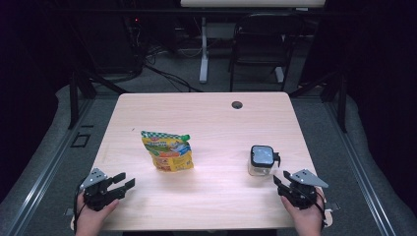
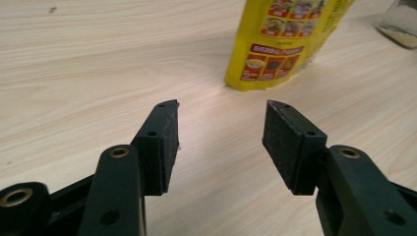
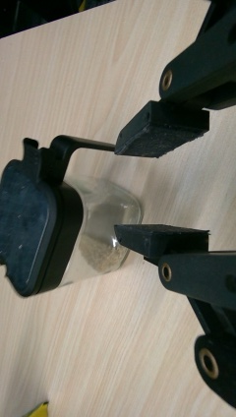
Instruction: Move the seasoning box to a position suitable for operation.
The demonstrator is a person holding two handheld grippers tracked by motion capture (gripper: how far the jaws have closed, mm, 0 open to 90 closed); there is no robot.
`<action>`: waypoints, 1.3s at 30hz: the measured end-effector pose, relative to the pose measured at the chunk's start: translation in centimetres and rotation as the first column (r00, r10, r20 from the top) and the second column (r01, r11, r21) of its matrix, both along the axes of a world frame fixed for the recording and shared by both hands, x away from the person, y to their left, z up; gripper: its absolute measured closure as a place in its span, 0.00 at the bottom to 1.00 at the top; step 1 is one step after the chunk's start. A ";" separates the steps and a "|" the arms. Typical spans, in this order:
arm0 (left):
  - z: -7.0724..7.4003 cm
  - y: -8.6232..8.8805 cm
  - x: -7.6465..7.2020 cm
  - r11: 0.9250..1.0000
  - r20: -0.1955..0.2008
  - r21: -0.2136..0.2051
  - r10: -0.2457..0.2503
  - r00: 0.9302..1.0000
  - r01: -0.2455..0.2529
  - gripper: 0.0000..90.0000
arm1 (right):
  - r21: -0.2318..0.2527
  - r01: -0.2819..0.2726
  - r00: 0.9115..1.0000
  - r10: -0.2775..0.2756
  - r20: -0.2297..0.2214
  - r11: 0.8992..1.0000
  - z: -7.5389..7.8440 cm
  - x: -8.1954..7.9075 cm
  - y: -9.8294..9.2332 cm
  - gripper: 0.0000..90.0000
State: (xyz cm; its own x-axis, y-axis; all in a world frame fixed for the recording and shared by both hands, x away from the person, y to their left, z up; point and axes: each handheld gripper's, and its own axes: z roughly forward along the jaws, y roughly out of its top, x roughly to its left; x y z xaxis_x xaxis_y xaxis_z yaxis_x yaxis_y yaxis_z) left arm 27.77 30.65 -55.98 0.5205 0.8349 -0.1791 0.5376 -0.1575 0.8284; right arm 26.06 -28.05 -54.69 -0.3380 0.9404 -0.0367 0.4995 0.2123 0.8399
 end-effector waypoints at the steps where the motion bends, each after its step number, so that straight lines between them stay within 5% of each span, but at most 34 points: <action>1: 0.0 0.0 0.0 1.000 0.000 0.000 0.000 1.000 0.000 0.53 | 0.000 0.000 1.000 0.000 0.000 1.000 0.0 0.0 0.0 0.62; 20: 0.0 1.6 -0.5 0.998 -0.014 -0.038 0.047 0.999 -0.048 0.55 | -0.043 0.008 1.000 -0.009 -0.025 0.999 1.1 2.4 0.6 0.65; 29: -0.1 1.5 -0.5 0.998 -0.018 -0.036 0.043 0.999 -0.044 0.55 | -0.005 0.041 0.998 -0.041 -0.041 0.999 0.6 3.5 0.0 0.70; 32: -0.2 1.3 -0.5 0.997 -0.033 -0.062 0.032 0.999 -0.034 0.60 | -0.014 0.055 0.997 -0.056 -0.059 0.998 0.2 4.1 -0.2 0.72; 39: -0.2 0.9 -0.5 0.999 -0.039 -0.044 0.013 0.999 -0.015 0.62 | -0.085 0.092 0.994 -0.096 -0.046 0.992 -0.4 5.4 0.0 0.77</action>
